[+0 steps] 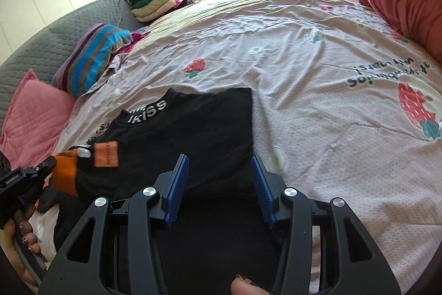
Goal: Fold small clothes
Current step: 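Grasp the folded cuff with the left tool and straighten it while the right tool releases and withdraws, then move the left tool along the shirt to the other orange sleeve cuff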
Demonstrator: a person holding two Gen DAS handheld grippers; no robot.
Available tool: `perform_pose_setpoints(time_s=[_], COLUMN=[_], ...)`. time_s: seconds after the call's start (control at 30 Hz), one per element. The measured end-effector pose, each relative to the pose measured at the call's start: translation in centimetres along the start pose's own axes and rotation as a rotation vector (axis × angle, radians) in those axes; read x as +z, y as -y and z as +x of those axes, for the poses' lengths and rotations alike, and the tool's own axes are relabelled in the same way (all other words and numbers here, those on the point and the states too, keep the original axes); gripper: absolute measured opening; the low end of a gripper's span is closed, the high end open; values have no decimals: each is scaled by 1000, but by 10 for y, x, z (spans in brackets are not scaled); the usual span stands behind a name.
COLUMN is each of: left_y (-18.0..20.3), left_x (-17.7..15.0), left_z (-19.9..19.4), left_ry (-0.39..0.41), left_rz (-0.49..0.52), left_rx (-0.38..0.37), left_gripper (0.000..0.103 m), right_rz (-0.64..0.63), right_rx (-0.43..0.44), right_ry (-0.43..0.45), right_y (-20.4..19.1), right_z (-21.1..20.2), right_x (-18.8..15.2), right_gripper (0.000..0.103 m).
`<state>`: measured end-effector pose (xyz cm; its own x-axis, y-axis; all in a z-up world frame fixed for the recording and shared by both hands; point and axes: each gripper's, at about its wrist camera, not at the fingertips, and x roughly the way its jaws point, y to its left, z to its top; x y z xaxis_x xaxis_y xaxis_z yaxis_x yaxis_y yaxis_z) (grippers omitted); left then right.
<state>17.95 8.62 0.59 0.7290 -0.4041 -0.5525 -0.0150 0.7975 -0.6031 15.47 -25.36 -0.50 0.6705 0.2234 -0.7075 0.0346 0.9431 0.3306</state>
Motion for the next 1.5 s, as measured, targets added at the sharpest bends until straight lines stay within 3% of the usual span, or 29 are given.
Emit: perform_pose_setpoints(time_s=[0.27, 0.57, 0.67, 0.77, 0.93, 1.17, 1.5], left_y=[2, 8, -1, -13, -21, -17, 4], left_x=[4, -12, -23, -32, -36, -39, -37], left_z=[-7, 41, 56, 64, 62, 56, 39], left_ry=[6, -144, -195, -232, -228, -220, -183], left_rz=[43, 115, 105, 98, 76, 90, 149], left_rx=[24, 70, 103, 129, 106, 112, 129], left_gripper=[0, 0, 13, 13, 13, 13, 34], right_rz=[-74, -181, -196, -190, -153, -135, -149], right_rx=[17, 19, 7, -15, -48, -3, 37], right_ry=[-18, -50, -71, -115, -193, -169, -148], right_y=[-28, -54, -55, -49, -28, -27, -36], right_z=[13, 28, 37, 50, 70, 61, 43], right_x=[3, 10, 6, -1, -15, -17, -16], right_gripper=[45, 47, 49, 49, 50, 53, 64])
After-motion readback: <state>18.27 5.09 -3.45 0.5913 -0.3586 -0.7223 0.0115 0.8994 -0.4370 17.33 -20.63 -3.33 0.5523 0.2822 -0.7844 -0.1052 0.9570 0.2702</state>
